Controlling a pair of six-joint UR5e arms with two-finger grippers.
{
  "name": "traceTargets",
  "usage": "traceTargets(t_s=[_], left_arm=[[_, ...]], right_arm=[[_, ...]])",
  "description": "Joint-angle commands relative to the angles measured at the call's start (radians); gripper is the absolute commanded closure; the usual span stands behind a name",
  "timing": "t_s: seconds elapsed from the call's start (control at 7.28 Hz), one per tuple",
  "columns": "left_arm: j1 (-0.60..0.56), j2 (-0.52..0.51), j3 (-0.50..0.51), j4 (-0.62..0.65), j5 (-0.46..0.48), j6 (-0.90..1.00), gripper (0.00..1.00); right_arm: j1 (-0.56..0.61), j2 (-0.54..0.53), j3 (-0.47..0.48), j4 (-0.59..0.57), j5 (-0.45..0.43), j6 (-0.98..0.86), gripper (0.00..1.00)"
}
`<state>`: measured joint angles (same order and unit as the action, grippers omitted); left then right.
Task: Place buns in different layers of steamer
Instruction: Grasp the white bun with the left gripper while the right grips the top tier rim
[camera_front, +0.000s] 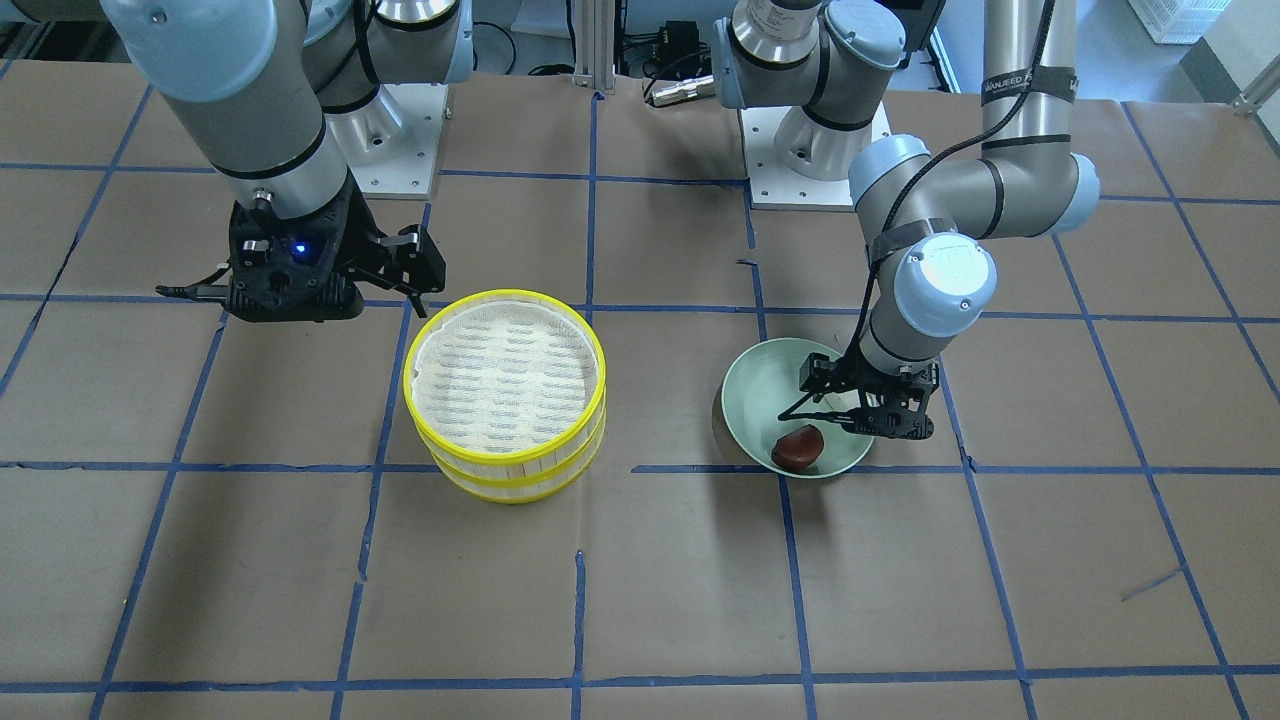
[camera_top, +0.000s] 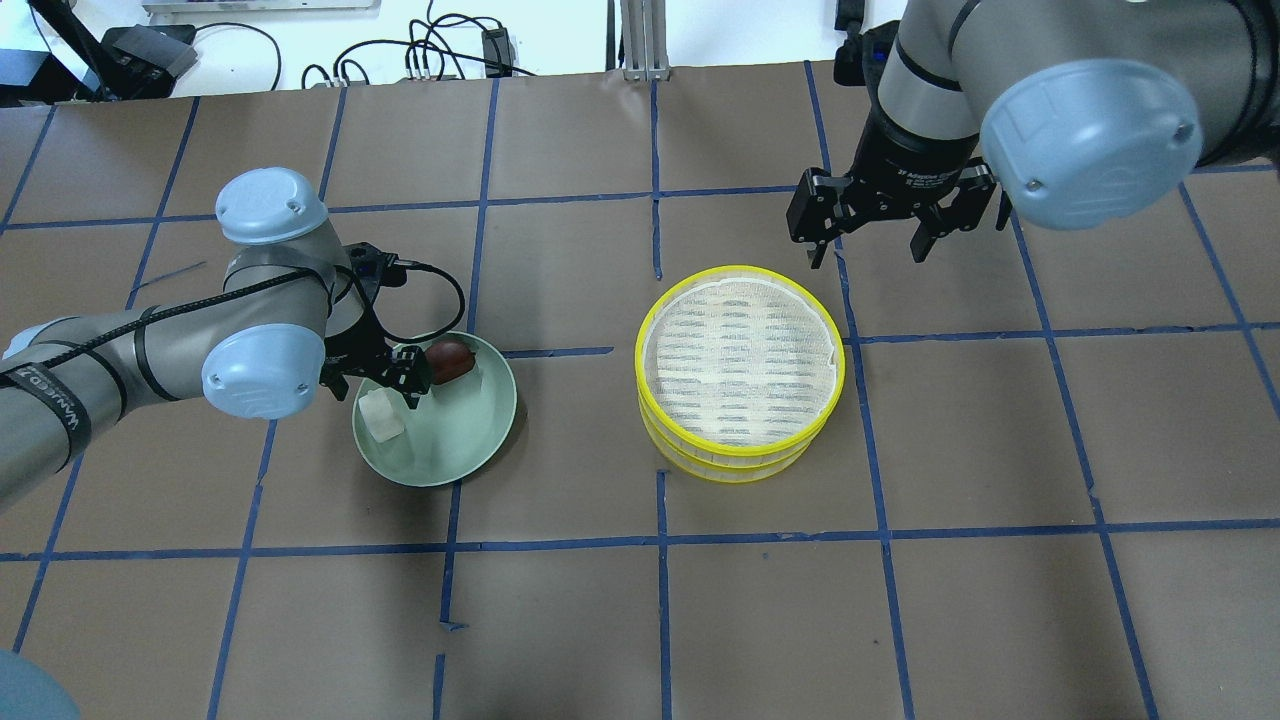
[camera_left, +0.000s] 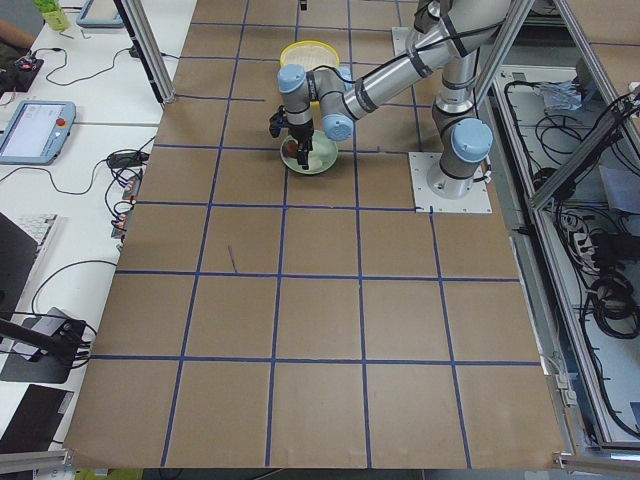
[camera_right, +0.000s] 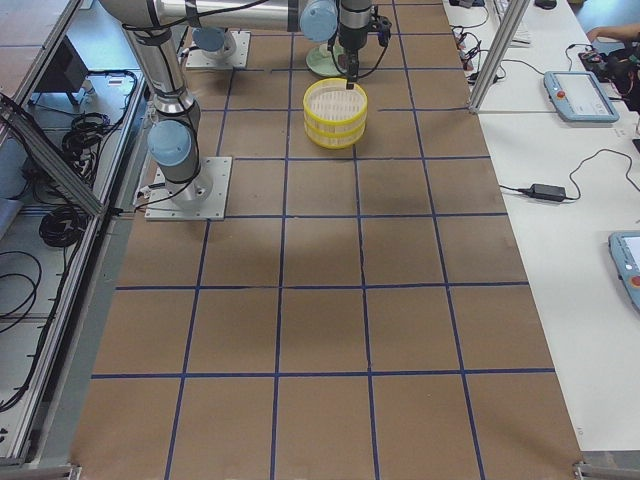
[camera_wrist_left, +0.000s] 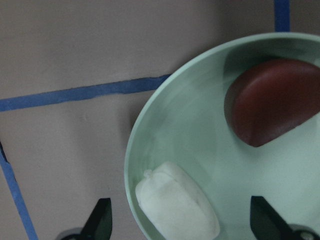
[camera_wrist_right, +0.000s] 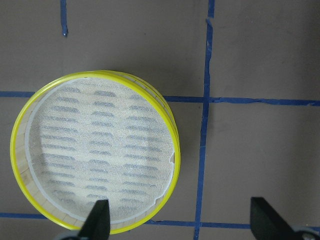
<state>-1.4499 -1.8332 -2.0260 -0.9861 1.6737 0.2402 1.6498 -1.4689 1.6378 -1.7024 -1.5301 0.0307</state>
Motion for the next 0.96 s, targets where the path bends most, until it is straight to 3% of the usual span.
traceTargets(t_s=[0.0, 0.41, 0.82], left_arm=[[0.014, -0.001, -0.014, 0.003, 0.000, -0.004, 0.39], [0.014, -0.008, -0.017, 0.001, -0.003, -0.016, 0.91], [-0.012, 0.055, 0.064, -0.038, 0.001, -0.099, 0.96]], right_arm=[[0.004, 0.019, 0.074, -0.083, 0.007, 0.005, 0.00], [0.025, 0.024, 0.178, -0.195, -0.012, 0.006, 0.00], [0.024, 0.045, 0.201, -0.227, -0.015, 0.009, 0.01]])
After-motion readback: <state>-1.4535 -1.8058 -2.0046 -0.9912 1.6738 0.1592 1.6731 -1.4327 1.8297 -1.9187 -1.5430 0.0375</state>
